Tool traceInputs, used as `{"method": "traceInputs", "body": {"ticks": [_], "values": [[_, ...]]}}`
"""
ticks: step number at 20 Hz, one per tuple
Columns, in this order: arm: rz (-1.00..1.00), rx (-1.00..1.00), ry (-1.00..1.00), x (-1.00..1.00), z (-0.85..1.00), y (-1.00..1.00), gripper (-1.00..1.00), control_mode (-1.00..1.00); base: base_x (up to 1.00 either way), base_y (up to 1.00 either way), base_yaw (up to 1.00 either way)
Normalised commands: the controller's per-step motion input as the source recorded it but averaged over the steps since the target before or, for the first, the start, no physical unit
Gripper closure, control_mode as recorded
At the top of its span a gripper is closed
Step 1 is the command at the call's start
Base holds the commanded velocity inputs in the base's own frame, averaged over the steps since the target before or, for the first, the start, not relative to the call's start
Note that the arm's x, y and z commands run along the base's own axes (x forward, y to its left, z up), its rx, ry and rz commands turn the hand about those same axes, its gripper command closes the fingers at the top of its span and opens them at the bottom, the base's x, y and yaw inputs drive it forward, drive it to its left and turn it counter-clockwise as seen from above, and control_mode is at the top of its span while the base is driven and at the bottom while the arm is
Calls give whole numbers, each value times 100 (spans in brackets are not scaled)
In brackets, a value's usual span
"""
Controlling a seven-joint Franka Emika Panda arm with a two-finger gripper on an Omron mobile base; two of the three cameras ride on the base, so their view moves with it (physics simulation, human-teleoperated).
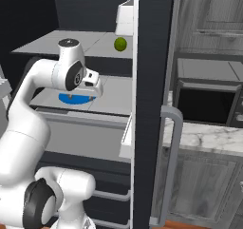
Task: Retrieve the chicken drumstick from the fridge and place it on the cutting board.
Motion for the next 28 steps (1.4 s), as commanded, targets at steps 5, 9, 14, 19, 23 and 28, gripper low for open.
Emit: {"method": "traceInputs", "body": {"ticks": [5,9,14,19,23,28], "values": [[-2,0,-1,0,0,24,-100,-100,0,0,0],[-10,2,-9,0,0,69,-100,-100,0,0,0],[-25,14,-7,0,-4,79,-100,-100,0,0,0],[-39,22,-3,0,-14,47,-100,-100,0,0,0],[-43,18,-5,4,-8,16,-100,-100,0,0,0],[-27,3,-3,25,0,21,-100,-100,0,0,0]]}}
